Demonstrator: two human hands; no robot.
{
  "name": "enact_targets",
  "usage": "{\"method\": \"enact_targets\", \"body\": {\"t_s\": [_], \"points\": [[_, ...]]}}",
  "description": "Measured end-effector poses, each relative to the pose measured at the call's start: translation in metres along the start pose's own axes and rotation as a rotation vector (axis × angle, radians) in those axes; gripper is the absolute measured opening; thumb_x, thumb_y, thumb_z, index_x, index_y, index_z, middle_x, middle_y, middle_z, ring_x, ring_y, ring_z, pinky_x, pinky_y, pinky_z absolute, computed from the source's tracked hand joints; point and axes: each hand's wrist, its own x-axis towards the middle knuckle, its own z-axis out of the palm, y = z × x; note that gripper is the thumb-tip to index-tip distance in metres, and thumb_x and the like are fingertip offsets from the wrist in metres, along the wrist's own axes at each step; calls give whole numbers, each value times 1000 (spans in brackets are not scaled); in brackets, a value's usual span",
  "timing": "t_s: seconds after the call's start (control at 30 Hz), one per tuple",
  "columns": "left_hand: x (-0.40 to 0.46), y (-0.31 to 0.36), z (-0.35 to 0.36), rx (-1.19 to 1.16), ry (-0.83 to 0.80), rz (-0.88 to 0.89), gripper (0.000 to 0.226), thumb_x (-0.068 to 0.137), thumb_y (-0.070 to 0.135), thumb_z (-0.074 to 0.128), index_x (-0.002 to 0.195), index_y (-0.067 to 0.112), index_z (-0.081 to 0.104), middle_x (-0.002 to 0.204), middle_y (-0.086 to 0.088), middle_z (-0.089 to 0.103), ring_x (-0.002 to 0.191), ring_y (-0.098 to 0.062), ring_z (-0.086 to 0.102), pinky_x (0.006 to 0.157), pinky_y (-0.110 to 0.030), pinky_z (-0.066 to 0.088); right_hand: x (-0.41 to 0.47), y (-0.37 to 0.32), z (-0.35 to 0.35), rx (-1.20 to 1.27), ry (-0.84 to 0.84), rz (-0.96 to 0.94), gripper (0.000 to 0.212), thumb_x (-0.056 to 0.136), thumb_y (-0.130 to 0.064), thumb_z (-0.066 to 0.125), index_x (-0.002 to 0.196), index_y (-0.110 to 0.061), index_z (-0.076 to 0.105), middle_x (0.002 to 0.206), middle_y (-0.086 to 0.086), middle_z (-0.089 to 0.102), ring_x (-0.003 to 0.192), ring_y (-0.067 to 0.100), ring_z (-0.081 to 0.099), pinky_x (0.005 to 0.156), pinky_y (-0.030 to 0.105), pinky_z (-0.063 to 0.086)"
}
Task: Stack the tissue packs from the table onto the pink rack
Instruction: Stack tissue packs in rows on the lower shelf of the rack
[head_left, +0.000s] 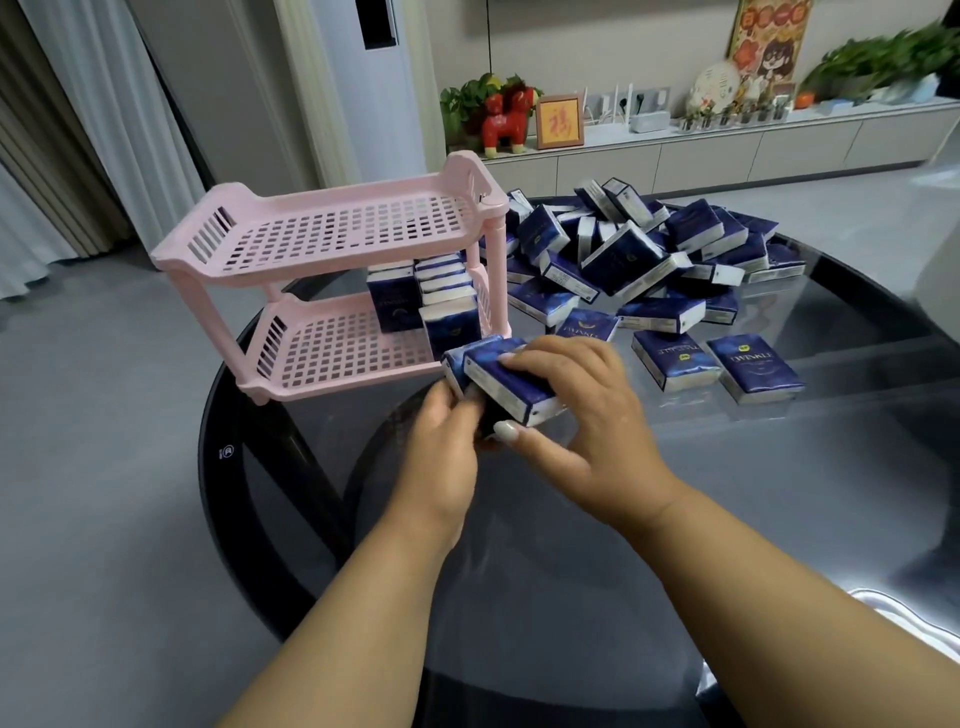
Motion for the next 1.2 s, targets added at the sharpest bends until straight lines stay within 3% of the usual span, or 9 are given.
{"method": "enact_targets", "body": {"t_s": [0.07,0.13,0.23,0.33,0.43,0.63,0.87,1.1,1.2], "points": [[0,1,-3,-125,-48,-12,41,102,42,33,118,20,64,113,-4,72,109,-19,66,89,-32,53,-2,-2,-1,41,-102,11,53,89,-53,47,125,-16,58,127,-6,51,120,16,43,105,22,28],[0,3,-4,-148,-84,-25,48,91,56,46,119,21,63,115,-5,71,111,-18,66,95,-35,52,-3,-5,-1,111,-167,3,57,93,-53,36,129,-13,56,132,-3,50,125,16,41,107,23,28],[5,-3,-2,-72,2,-43,46,75,32,72,115,13,63,111,-7,73,106,-23,68,94,-41,52,0,-2,-5,96,-25,62,39,94,-36,40,119,-13,60,120,2,59,115,14,51,98,23,35],[7,-10,-3,3,70,-18,44,70,25,75,111,21,59,111,0,71,104,-16,68,84,-32,53,6,25,-19,-331,242,556,37,84,-24,55,119,-12,55,117,7,59,113,27,48,93,36,33],[5,-11,-4,105,72,45,38,80,16,77,109,30,58,112,8,70,104,-7,66,81,-25,54,5,48,-27,-605,14,1005,48,84,-30,55,125,-7,45,132,14,47,125,34,32,98,42,28],[7,-9,-11,330,126,117,55,60,52,79,109,38,61,118,6,66,108,-10,64,92,-39,54,4,50,-21,-674,-89,972,40,85,-33,54,120,-16,46,125,19,47,116,37,36,94,43,29],[19,17,-40,395,182,204,43,75,10,81,101,33,56,103,14,68,92,-1,66,82,-21,51,3,37,-24,-486,-23,893,42,78,-35,58,114,-16,48,112,15,48,111,34,40,95,41,31],[54,32,-94,434,239,150,45,81,13,76,121,20,56,101,10,66,83,3,60,70,-8,48,6,34,-17,-442,-69,845,46,76,-37,61,116,-18,49,112,14,48,111,32,41,93,40,35],[78,35,-102,527,219,142,49,81,19,77,125,18,55,109,4,66,95,-7,62,80,-17,49,7,32,-15,-424,-96,802,46,76,-36,63,116,-16,49,111,14,48,110,32,40,91,40,35]]}}
